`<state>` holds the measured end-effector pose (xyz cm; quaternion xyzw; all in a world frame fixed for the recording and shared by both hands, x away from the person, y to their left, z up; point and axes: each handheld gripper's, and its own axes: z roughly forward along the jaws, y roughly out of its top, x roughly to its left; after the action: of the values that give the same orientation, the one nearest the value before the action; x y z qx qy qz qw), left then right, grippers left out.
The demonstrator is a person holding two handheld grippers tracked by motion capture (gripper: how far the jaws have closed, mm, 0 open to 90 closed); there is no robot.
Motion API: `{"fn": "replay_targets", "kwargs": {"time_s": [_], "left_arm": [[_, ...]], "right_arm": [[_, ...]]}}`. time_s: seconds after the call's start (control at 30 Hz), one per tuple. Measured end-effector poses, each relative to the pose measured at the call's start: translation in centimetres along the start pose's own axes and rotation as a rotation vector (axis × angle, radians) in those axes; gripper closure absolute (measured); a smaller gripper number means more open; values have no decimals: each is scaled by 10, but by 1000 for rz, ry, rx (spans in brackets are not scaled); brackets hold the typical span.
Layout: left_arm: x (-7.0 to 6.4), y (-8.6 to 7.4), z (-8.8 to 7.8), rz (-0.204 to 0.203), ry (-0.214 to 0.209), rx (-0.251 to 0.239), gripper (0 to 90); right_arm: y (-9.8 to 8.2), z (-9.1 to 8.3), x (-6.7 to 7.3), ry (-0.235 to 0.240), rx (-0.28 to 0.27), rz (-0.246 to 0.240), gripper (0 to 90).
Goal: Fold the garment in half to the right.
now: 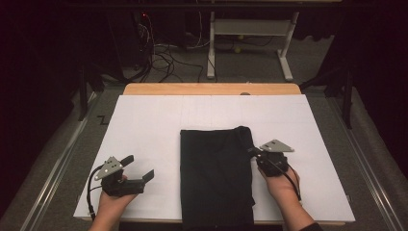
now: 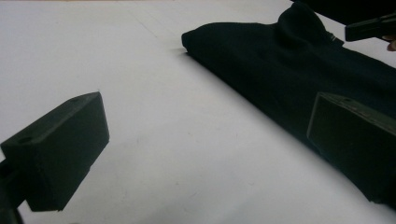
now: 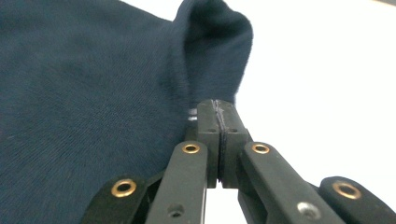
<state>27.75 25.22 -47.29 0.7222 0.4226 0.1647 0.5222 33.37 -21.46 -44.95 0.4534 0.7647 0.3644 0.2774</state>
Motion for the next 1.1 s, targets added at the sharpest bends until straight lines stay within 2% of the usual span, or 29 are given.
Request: {"fn": "replay_targets", "kwargs": {"time_s": [0.07, 0.13, 0.27, 0.33, 0.4, 0.53, 0.6, 0.7, 0.8, 0.87, 1.1], "left_arm": [[-1, 1, 1, 2, -3, -5, 0], [-2, 2, 2, 8, -6, -9, 0], [-5, 4, 5, 15, -7, -9, 0], [-6, 5, 6, 21, -9, -10, 0], [-7, 7, 6, 27, -11, -17, 0], [-9, 10, 8, 40, -13, -27, 0], [-9, 11, 8, 42, -13, -34, 0], [-12, 12, 9, 47, -13, -41, 0], [-18, 13, 11, 86, -14, -45, 0], [-20, 14, 12, 96, -20, -46, 0], [-21, 13, 11, 106, -11, -54, 0]], "right_arm": [[-7, -11, -7, 31, -55, 26, 846], [-16, -23, -14, 62, -114, 42, 755], [-32, -37, -22, 100, -183, 56, 502], [-40, -42, -26, 128, -226, 43, 377], [-49, -48, -29, 128, -261, 48, 209], [-59, -59, -32, 125, -291, 59, 2], [-63, -67, -34, 128, -298, 71, 2], [-66, -80, -36, 125, -338, 90, 1], [-66, -86, -34, 111, -374, 80, 1], [-64, -85, -34, 108, -380, 62, 1], [-65, -80, -37, 108, -374, 72, 1]]}}
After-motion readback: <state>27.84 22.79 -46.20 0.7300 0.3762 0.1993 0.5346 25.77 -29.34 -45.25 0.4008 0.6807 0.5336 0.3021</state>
